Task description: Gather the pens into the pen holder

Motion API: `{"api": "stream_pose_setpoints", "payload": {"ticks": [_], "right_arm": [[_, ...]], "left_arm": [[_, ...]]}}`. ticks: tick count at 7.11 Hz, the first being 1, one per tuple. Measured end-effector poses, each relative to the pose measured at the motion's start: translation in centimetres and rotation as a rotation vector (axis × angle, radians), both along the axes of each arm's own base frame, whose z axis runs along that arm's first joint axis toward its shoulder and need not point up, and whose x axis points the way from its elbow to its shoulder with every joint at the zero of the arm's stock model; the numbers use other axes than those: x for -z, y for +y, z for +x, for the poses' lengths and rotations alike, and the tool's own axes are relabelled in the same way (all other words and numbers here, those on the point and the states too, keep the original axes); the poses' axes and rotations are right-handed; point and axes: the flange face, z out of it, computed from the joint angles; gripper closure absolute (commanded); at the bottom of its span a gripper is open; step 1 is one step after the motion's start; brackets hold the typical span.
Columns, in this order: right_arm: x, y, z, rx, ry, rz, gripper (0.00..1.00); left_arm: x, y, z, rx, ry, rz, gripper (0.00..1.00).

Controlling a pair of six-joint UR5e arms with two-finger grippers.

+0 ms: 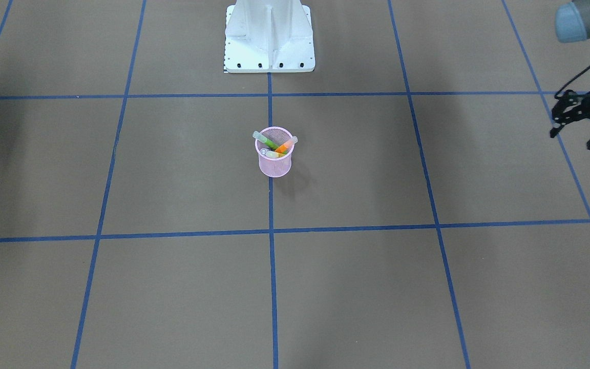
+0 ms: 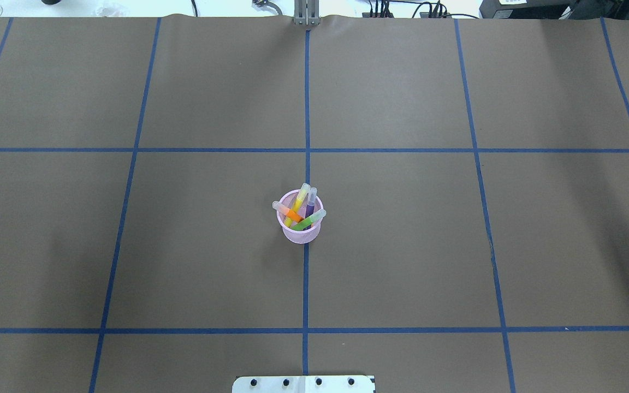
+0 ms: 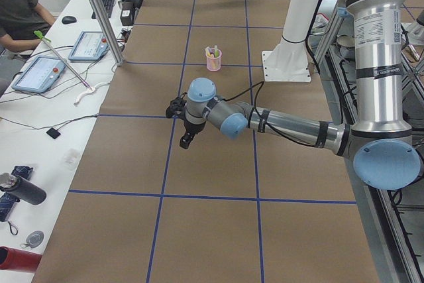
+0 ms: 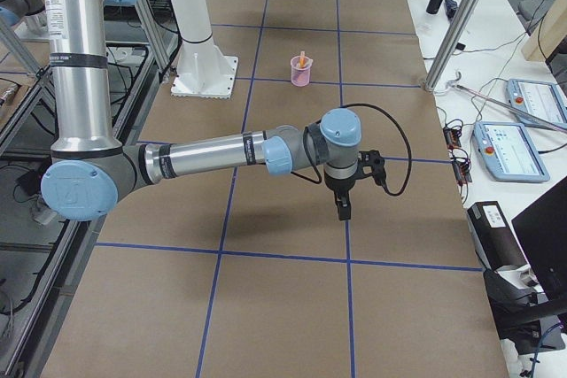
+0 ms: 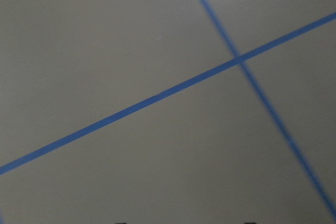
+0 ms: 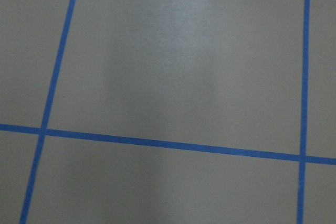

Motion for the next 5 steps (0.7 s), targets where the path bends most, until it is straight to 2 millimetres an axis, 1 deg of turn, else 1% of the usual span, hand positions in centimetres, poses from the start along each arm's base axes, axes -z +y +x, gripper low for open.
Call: {"api": "stream_pose_setpoints", "payload": {"ticks": [1,2,3,4,5], "right_arm": [[-2.4,0.7,1.2,0.028,0.003,-0.023,0.01],[-3.6,1.2,1.7,0.057,0.0,-0.061,0.01],[-4.3,1.5,2.2,0.086,-0.001,-0.088,0.01],[-4.6,1.6,2.5,0.102,-0.007,-0.115,0.01],[-4.6,1.7,2.6,0.107,-0.022,-0.134,0.01]], "left_arm": [[-1.6,-0.8,-2.6,0.028,-0.056,-0.078,0.19],[-1.7,-2.0,-4.0,0.041,-0.067,-0.176,0.01],[-1.3,-2.8,-5.3,0.059,-0.036,-0.274,0.01],[-1.4,-3.1,-6.8,0.089,-0.004,-0.341,0.01],[-1.9,-3.1,-7.9,0.111,0.015,-0.38,0.01]]}}
